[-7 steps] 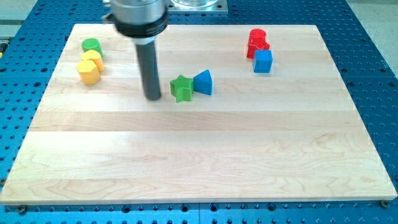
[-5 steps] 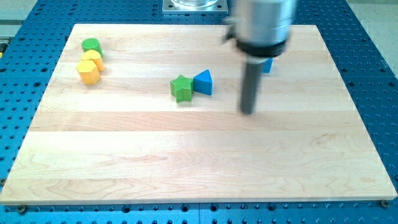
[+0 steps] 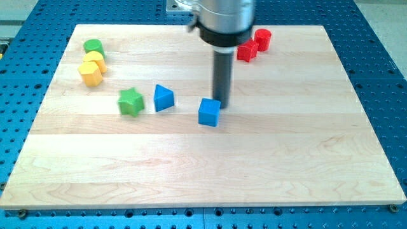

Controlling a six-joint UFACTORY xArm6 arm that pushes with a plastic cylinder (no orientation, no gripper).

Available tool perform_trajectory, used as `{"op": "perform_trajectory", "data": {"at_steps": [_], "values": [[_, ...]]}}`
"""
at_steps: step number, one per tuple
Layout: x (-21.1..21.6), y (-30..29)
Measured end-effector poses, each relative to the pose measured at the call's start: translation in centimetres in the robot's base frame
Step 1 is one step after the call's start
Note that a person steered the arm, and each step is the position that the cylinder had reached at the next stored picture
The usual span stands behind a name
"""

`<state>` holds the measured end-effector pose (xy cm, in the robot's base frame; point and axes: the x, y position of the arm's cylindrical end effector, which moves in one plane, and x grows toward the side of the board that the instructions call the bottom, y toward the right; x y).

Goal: Move the blue cube to the center of the board

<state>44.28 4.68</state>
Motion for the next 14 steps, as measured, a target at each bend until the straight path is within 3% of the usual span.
{"op": "perform_trajectory", "data": {"at_steps": [1,2,3,4,5,6,7,9,10,12,13,14], "values": [[0.8,3.6],[4.2,-2.8],[4.0,-6.3],[6.7,-8.3],[7.4,-20.1],[2.7,-23.1],[-0.4,-23.0],[-0.5,-12.1],[4.8,-17.4],[2.1,-10.1],[4.1,-11.0],[4.8,-8.1]]}}
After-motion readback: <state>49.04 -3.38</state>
